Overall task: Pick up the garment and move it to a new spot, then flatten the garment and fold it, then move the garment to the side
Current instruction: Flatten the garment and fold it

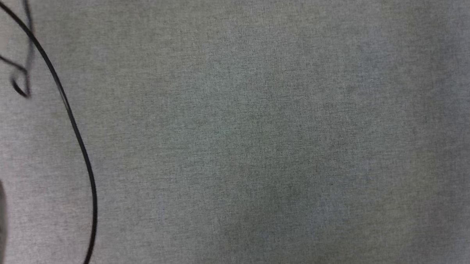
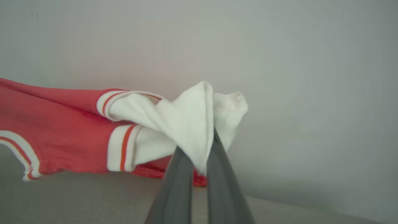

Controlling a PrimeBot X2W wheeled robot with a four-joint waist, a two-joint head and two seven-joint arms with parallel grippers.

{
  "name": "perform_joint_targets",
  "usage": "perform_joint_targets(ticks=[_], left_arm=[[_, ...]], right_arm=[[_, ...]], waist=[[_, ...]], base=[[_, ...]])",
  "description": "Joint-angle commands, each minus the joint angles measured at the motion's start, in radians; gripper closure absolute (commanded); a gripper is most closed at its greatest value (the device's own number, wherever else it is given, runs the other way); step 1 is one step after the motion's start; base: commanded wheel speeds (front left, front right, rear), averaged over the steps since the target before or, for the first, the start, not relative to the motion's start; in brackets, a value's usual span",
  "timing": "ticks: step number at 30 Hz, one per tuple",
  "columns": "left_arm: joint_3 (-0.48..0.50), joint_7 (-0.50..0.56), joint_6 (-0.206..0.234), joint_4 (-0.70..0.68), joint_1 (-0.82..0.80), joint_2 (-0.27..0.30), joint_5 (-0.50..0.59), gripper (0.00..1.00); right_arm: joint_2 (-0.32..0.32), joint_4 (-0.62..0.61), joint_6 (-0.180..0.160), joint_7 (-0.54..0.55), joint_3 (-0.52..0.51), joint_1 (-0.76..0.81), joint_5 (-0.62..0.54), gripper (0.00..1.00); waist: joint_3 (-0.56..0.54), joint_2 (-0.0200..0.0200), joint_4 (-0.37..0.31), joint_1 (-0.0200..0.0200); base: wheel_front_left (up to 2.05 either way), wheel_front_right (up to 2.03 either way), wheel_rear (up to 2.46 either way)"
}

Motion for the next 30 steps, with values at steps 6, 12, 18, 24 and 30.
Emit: perform_joint_targets(ticks=[6, 12, 18, 24, 30], left_arm=[[0.019, -0.043, -0.012, 0.103, 0.187, -0.033, -0.099, 1.00], [-0.025, -0.085, -0.012, 0.105, 0.429, -0.065, -0.160, 1.00], [-0.041, -0.119, -0.012, 0.057, 0.632, -0.049, -0.219, 1.00], [-0.045, -0.107, -0.012, -0.019, 0.807, -0.025, -0.248, 1.00], [-0.038, -0.061, 0.029, -0.145, 1.005, -0.015, -0.277, 1.00]], right_arm=[[-0.016, 0.071, -0.002, -0.067, 0.034, 0.198, 0.116, 1.00], [-0.062, 0.068, -0.002, -0.107, 0.076, 0.452, 0.213, 1.00], [-0.109, -0.002, -0.002, -0.118, 0.106, 0.683, 0.286, 1.00], [-0.142, -0.112, -0.003, -0.080, 0.096, 0.886, 0.309, 1.00], [-0.147, -0.240, -0.003, -0.010, 0.028, 1.106, 0.282, 1.00]], waist=[[-0.063, 0.0001, 0.016, -0.0002], [-0.169, 0.0001, 0.046, -0.0002], [-0.280, 0.0001, 0.057, -0.0002], [-0.377, 0.0001, 0.059, -0.0002], [-0.458, 0.0001, 0.056, -0.0002]], base=[[0.00, 0.00, 0.00], [0.00, 0.00, 0.00], [0.00, 0.00, 0.00], [0.00, 0.00, 0.00], [0.00, 0.00, 0.00]])
